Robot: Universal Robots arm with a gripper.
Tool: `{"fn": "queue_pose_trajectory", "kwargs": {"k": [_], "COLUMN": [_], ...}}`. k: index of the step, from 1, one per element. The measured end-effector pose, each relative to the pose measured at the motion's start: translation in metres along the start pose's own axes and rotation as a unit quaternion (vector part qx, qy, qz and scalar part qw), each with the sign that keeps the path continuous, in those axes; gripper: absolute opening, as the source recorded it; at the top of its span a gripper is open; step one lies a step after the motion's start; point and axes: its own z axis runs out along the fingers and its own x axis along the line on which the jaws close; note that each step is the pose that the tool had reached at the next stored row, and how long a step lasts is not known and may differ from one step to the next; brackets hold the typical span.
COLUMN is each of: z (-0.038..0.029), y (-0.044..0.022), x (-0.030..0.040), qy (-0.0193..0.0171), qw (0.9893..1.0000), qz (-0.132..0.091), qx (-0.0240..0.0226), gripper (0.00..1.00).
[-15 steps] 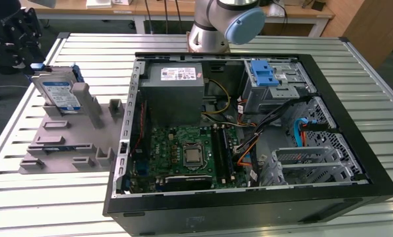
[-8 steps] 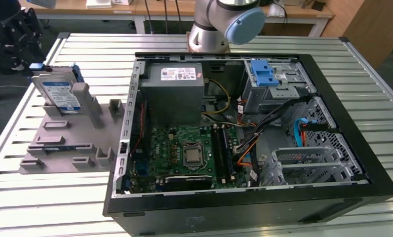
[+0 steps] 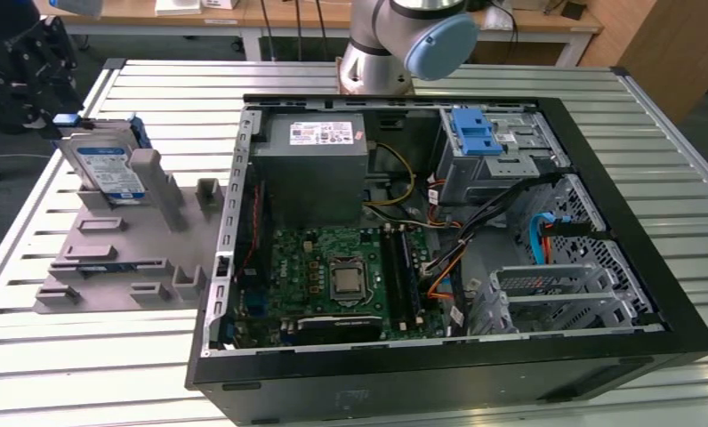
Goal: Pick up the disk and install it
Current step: 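Pick up the disk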
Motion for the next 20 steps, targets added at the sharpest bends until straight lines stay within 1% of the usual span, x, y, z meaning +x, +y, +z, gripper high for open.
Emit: {"fn": "queue_pose_trajectory", "kwargs": {"k": [13, 20], "z": [0.0076, 0.0138], "y": [0.0007, 0.0012], "x": [-0.0007, -0.0008], "qy": [-0.0001, -0.0001], "qw": [1.0, 1.0], "qz": [-0.004, -0.004], "qx": [-0.0001, -0.0001], "gripper": [0.61, 0.61]}}
